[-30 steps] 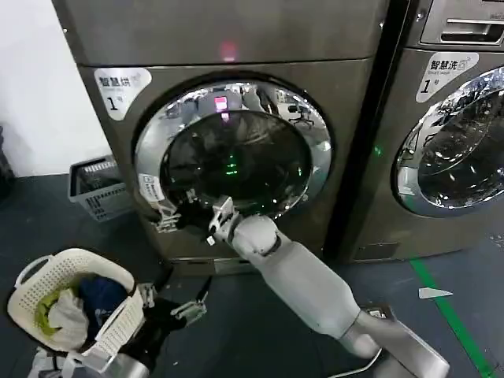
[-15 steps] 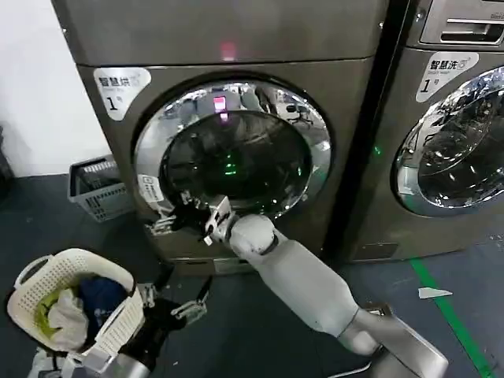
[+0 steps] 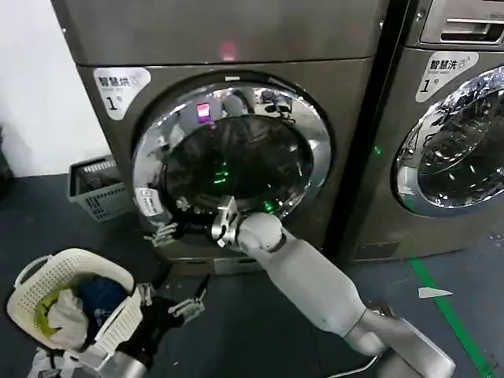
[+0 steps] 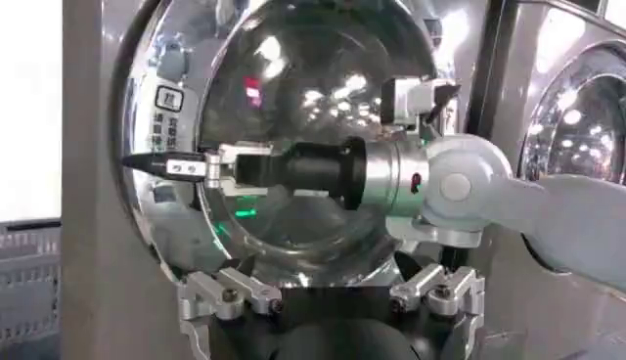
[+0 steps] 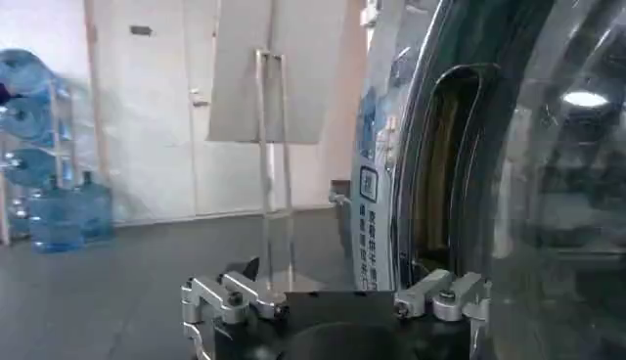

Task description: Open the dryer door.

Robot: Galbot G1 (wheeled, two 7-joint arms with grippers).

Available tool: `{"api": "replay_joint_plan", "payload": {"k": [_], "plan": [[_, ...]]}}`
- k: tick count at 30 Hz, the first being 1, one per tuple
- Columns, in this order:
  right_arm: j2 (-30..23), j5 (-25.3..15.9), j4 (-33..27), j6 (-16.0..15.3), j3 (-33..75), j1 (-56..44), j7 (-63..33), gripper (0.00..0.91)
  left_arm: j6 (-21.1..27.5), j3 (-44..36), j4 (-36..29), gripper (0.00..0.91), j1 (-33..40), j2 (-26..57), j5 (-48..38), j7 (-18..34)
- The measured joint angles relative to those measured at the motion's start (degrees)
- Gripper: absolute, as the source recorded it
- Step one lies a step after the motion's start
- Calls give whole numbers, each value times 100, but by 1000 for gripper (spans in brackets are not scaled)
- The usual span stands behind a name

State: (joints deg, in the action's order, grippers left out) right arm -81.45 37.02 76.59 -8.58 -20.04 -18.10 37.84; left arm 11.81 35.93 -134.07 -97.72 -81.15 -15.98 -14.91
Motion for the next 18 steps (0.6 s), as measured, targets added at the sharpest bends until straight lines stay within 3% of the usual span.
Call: {"api": "replay_joint_plan", "payload": {"k": [8, 18], "plan": [[102, 5, 85, 185, 42, -25, 402, 907, 213, 308, -31, 907, -17, 83, 94, -74], [348, -120, 250, 194, 98, -165, 1186, 907, 476, 1190, 33, 907, 198, 254, 40, -116]]}}
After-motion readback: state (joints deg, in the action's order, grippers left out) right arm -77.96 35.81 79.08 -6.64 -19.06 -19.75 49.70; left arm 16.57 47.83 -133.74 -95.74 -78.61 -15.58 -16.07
